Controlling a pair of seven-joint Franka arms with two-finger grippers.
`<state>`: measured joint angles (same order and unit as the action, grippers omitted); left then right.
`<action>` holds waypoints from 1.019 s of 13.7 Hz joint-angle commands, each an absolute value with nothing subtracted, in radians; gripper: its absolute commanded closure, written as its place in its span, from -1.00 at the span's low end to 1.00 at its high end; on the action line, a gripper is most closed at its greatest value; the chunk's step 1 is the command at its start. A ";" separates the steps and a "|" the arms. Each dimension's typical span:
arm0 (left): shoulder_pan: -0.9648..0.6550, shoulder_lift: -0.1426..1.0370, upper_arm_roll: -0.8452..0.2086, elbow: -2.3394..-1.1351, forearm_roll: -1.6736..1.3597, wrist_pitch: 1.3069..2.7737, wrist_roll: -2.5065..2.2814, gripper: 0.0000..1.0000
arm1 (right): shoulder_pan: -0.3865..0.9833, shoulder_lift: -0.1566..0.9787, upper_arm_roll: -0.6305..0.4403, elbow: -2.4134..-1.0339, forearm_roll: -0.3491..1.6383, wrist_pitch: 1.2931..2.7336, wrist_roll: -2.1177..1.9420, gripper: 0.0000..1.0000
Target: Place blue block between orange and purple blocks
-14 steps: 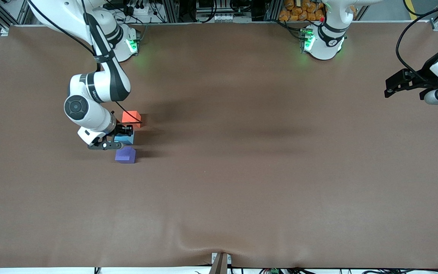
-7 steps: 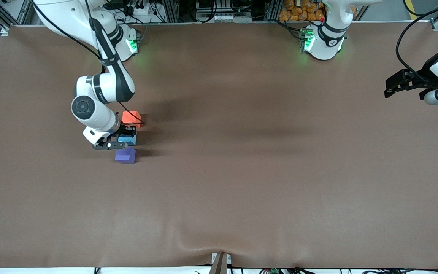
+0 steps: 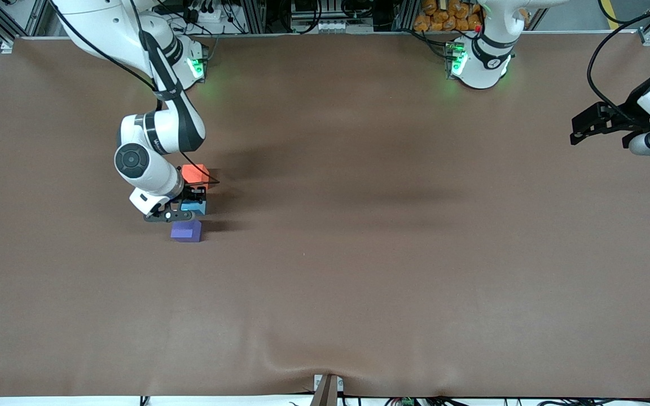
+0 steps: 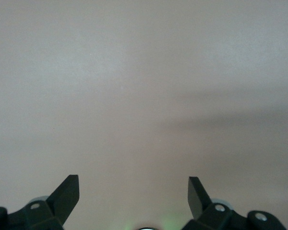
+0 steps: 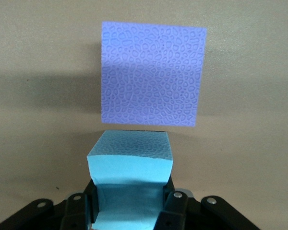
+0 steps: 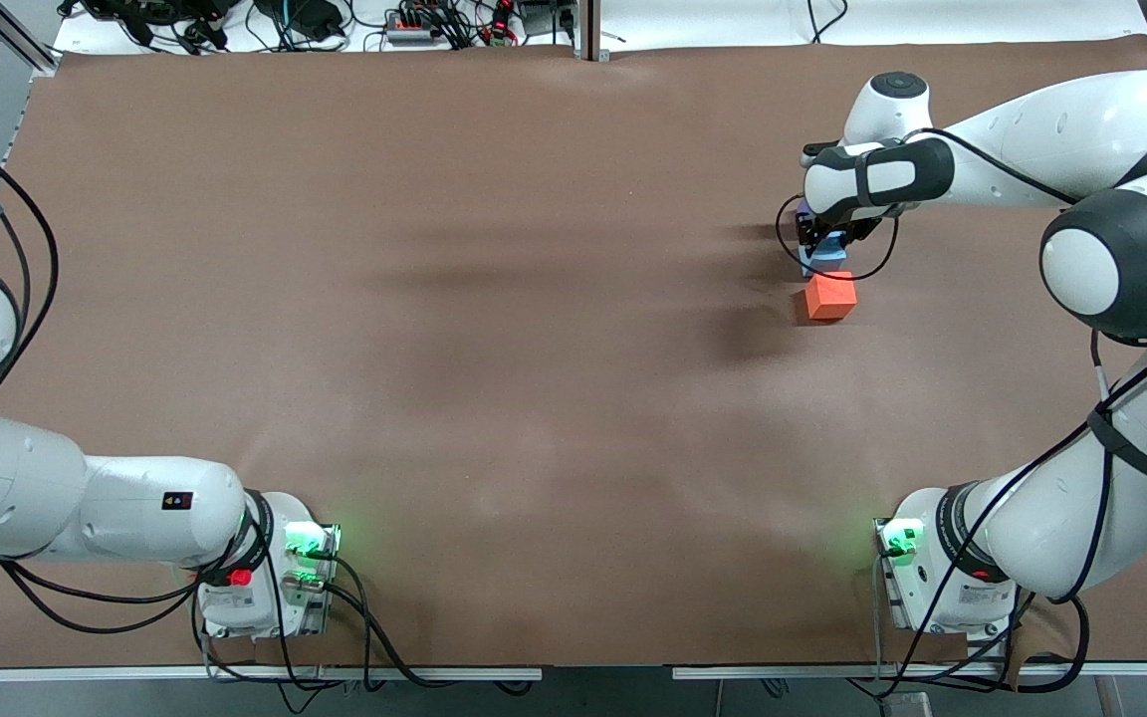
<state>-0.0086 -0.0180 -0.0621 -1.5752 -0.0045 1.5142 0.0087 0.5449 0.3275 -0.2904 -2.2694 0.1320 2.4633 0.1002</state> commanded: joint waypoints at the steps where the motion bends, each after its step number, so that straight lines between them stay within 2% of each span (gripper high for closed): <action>1: -0.009 -0.012 -0.061 -1.562 -0.012 1.497 0.025 -1.00 | 0.540 0.328 -0.285 -2.287 0.143 2.499 0.075 1.00; 10: -0.012 -0.011 -0.061 -1.562 -0.012 1.497 0.025 -1.00 | 0.526 0.333 -0.285 -2.304 0.143 2.522 0.045 1.00; 11: -0.012 -0.011 -0.061 -1.562 -0.014 1.497 0.025 -1.00 | 0.526 0.336 -0.285 -2.303 0.143 2.522 0.041 0.68; 12: -0.011 -0.008 -0.061 -1.562 -0.012 1.497 0.025 -1.00 | 0.526 0.340 -0.285 -2.303 0.143 2.522 0.043 -0.51; 13: -0.012 -0.006 -0.061 -1.560 -0.012 1.497 0.025 -1.00 | 0.528 0.341 -0.285 -2.301 0.143 2.522 0.043 -1.00; 14: -0.011 -0.005 -0.061 -1.560 -0.012 1.497 0.025 -1.00 | 0.529 0.341 -0.285 -2.301 0.143 2.522 0.043 -1.00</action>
